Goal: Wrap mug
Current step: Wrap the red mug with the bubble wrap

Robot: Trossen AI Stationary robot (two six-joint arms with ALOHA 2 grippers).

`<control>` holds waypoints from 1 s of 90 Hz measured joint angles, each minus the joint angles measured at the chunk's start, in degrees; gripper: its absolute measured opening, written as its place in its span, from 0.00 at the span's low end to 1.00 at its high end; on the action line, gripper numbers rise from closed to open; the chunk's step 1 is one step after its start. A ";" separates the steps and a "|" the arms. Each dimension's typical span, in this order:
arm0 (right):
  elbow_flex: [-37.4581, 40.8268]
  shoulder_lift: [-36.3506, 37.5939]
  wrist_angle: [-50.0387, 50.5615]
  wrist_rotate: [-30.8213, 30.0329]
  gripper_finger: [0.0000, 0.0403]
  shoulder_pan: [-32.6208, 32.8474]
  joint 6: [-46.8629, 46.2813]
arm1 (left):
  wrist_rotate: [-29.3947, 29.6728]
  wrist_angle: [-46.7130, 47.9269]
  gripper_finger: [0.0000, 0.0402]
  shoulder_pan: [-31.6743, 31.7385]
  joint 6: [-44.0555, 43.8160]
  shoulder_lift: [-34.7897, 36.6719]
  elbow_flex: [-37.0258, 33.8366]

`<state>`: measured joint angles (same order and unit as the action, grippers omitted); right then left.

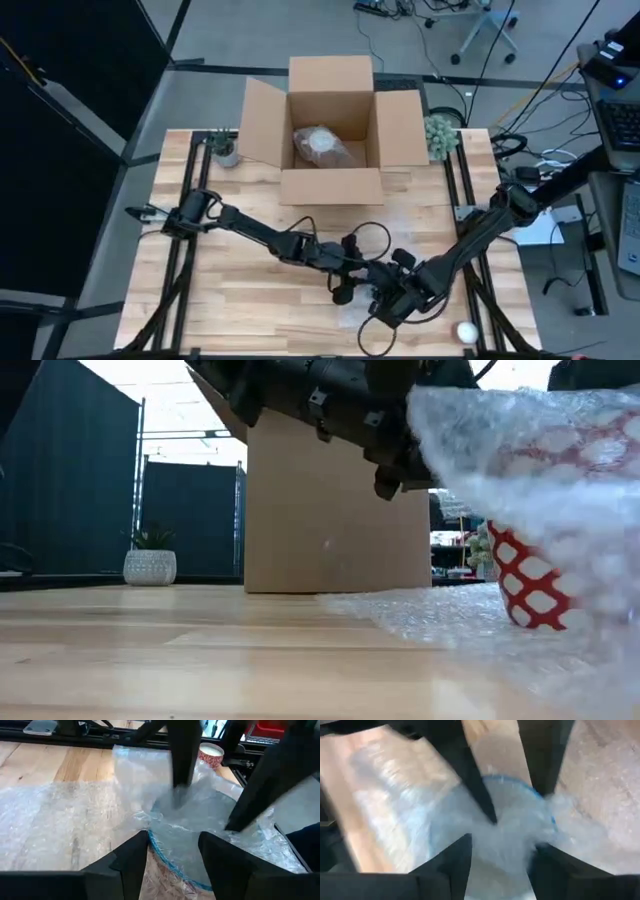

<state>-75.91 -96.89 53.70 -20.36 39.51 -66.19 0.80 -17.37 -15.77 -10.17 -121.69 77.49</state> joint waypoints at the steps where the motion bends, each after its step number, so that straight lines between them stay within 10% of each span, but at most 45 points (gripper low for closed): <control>1: -0.17 0.24 0.45 0.05 0.39 0.07 0.00 | 0.00 -0.03 0.43 0.00 0.00 0.00 0.00; 36: -1.08 5.82 6.00 -8.64 0.39 0.42 -3.48 | -0.66 -0.49 0.43 -0.02 0.00 -0.07 -0.13; 90: -1.41 -11.71 4.64 2.02 0.38 -3.93 1.59 | -0.66 0.62 0.43 -0.13 -0.22 1.60 -0.37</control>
<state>-77.32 -108.60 58.34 -18.34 35.57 -64.60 0.14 -16.75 -15.90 -10.39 -120.09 77.12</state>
